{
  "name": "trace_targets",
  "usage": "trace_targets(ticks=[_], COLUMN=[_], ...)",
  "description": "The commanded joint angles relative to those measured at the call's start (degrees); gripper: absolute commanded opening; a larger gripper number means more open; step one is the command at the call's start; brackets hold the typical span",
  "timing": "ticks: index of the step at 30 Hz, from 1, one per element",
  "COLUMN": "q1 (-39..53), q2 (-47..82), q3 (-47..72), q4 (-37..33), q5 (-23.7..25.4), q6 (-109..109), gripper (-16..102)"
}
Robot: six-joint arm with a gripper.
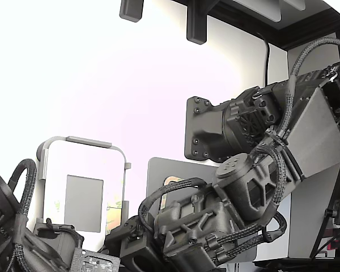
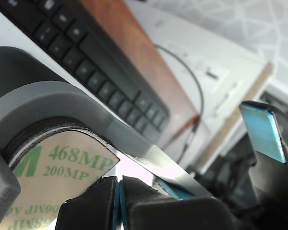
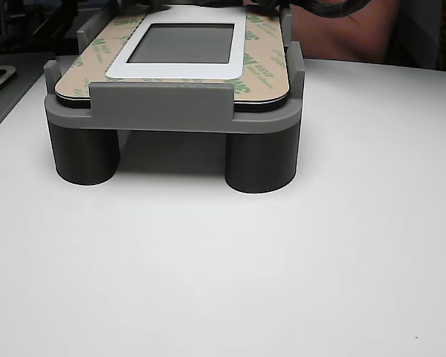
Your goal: Peel off protective film from adhesive tape.
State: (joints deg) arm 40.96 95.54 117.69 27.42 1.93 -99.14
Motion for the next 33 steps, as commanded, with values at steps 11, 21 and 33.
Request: trace_targets(ticks=[11, 21, 33], q1=[-0.62, -1.23, -1.67], q2=[1.23, 1.67, 2.37], q3=[-0.62, 0.26, 0.70], q4=[-0.79, -1.49, -1.23], q5=[-0.18, -0.53, -0.62], q6=[-0.18, -0.62, -1.14], gripper=[-8, -8, -8])
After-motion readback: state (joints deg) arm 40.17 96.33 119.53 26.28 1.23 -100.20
